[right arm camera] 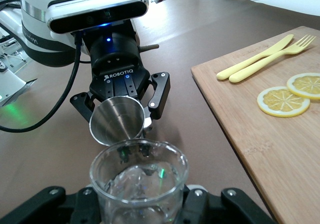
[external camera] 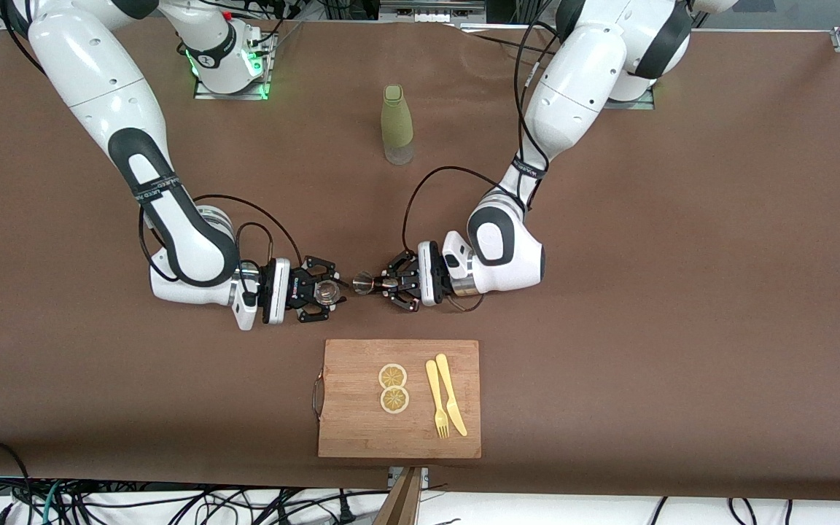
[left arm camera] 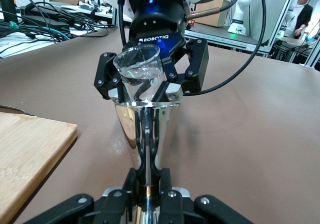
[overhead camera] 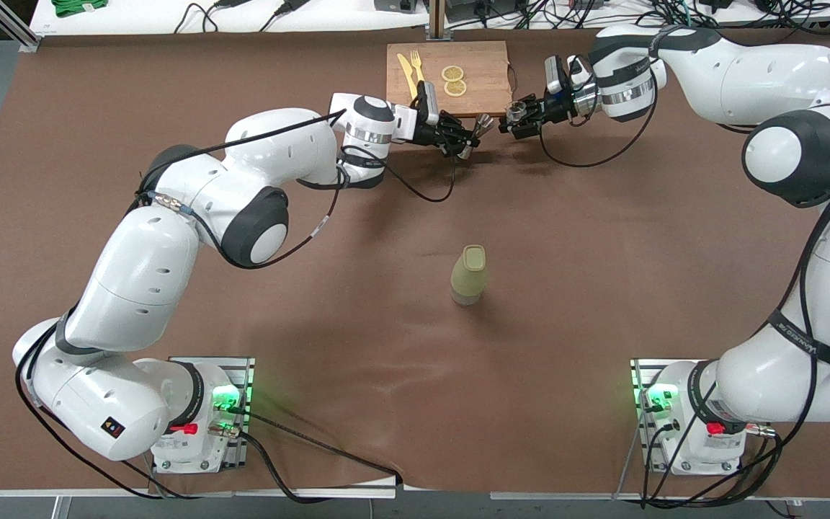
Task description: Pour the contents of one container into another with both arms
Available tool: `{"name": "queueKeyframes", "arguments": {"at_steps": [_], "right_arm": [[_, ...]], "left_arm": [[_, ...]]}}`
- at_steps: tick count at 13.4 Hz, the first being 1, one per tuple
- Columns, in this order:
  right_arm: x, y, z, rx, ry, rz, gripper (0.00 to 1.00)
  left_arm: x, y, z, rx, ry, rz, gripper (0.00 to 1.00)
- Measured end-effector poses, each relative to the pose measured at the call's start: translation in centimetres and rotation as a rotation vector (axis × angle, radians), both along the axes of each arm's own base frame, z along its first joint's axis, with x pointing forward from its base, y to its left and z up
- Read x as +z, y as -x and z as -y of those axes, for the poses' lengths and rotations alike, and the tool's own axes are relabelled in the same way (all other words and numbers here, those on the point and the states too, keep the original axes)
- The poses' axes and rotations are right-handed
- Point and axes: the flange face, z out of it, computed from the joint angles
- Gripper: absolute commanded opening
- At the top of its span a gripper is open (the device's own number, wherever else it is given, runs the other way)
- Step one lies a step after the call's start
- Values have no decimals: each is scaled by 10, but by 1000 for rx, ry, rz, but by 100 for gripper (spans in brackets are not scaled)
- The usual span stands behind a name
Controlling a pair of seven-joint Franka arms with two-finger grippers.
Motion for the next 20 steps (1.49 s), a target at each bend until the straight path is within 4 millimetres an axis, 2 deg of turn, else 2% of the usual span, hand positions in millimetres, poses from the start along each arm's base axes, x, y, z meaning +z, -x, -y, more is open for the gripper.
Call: {"name": "queueKeyframes", "arguments": {"at_steps": [13,16,20], "right_arm": [[1,6,-17,28,1,-19,31],[6,9,-26,54,21,-37,31],[11,10,-28,71,29,-40,30]], "left_arm": [[1,0,1,-1,3,0,0],[3,-1,1,-1,5,2,0],[3,-1,1,-1,5,3,0]]}}
